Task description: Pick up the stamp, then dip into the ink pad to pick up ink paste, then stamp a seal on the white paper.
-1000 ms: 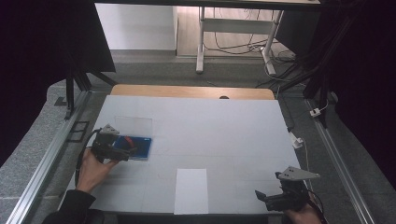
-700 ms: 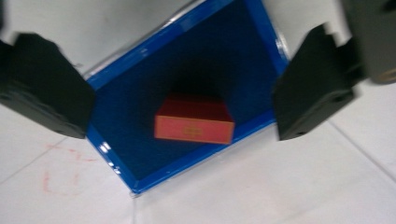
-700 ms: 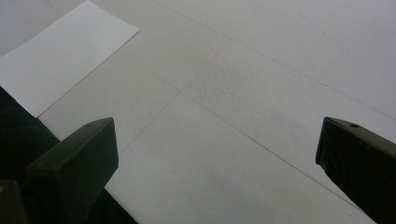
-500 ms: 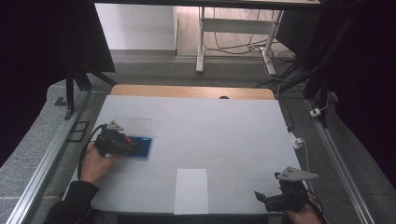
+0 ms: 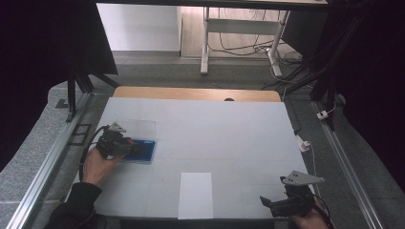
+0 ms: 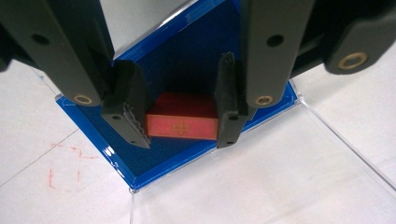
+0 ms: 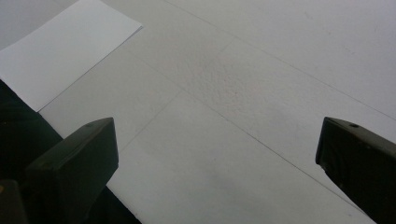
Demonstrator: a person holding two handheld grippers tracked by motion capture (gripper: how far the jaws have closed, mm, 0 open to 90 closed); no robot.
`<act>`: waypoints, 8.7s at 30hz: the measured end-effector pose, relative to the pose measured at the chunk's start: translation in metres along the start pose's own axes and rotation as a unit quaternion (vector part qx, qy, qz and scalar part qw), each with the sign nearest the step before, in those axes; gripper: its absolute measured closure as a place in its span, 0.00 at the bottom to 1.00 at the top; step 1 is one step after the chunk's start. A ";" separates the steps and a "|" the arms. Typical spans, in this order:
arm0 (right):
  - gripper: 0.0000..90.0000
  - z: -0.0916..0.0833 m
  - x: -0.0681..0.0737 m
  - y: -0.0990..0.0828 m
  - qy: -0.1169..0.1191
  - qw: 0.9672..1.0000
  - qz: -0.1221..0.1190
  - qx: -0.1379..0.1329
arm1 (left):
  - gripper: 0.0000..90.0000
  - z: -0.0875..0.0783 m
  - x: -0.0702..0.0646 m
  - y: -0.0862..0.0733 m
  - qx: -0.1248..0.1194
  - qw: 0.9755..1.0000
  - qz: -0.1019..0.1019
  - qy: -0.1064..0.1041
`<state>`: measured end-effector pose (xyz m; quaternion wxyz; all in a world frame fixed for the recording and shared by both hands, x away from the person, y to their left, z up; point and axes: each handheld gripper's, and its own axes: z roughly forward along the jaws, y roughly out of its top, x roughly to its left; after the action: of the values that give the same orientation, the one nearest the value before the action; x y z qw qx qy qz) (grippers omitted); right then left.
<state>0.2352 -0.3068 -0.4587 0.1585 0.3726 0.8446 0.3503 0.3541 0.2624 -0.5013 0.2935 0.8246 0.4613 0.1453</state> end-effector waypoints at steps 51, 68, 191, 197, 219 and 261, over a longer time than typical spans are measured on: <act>0.00 0.001 0.003 0.000 0.001 1.000 -0.017 0.007 | 0.65 0.008 -0.032 0.002 -0.007 0.999 0.011 0.048; 0.00 0.002 0.003 0.001 0.000 1.000 -0.020 0.009 | 0.65 0.008 -0.025 -0.001 -0.017 0.999 -0.016 0.029; 0.00 0.003 0.005 0.001 -0.006 0.999 -0.029 0.017 | 0.65 -0.022 -0.017 -0.010 -0.040 0.998 -0.047 0.022; 0.00 0.003 0.005 0.001 -0.006 0.999 -0.029 0.018 | 0.65 -0.031 -0.023 -0.009 -0.054 0.997 -0.052 0.004; 0.00 0.003 0.005 0.001 -0.005 1.000 -0.027 0.015 | 0.65 -0.051 -0.052 -0.001 -0.086 0.995 -0.025 -0.039; 0.00 0.002 0.005 0.001 -0.007 0.999 -0.029 0.014 | 0.65 -0.048 -0.139 0.026 -0.075 0.986 0.075 -0.128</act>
<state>0.2336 -0.3017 -0.4599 0.1694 0.3529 0.8585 0.3313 0.2733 0.1507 -0.4429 0.3995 0.8442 0.3447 0.0943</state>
